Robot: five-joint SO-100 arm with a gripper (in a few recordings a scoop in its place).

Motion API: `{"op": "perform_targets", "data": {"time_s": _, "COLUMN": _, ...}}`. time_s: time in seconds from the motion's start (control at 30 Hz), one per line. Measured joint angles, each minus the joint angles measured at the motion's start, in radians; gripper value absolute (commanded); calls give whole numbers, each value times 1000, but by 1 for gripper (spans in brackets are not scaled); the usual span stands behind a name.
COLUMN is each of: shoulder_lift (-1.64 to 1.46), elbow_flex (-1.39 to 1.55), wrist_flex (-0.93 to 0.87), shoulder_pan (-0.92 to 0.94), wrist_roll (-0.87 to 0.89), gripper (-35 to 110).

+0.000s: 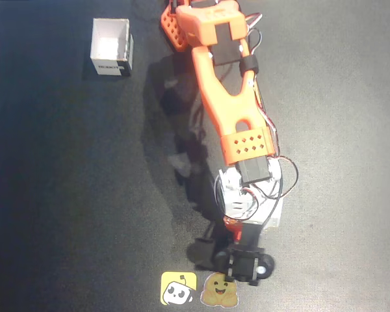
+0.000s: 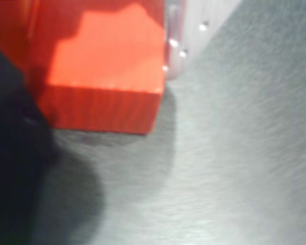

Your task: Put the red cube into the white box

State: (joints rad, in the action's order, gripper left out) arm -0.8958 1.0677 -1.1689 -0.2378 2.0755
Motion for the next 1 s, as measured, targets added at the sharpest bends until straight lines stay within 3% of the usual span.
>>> {"op": "perform_targets", "data": {"time_s": 0.23, "shoulder_lift": -144, "elbow_flex": 26, "wrist_flex": -189, "shoulder_pan": 103, "wrist_roll": 126, "gripper": 0}}
{"op": "perform_targets", "data": {"time_s": 0.47, "shoulder_lift": -545, "elbow_flex": 391, "wrist_flex": -227, "shoulder_pan": 302, "wrist_roll": 130, "gripper": 0}}
{"op": "perform_targets", "data": {"time_s": 0.7, "shoulder_lift": -946, "elbow_flex": 730, "wrist_flex": -336, "shoulder_pan": 655, "wrist_roll": -97, "gripper": 0}}
{"op": "perform_targets", "data": {"time_s": 1.0, "shoulder_lift": -1054, "elbow_flex": 752, "wrist_flex": -534, "shoulder_pan": 1172, "wrist_roll": -364, "gripper": 0}}
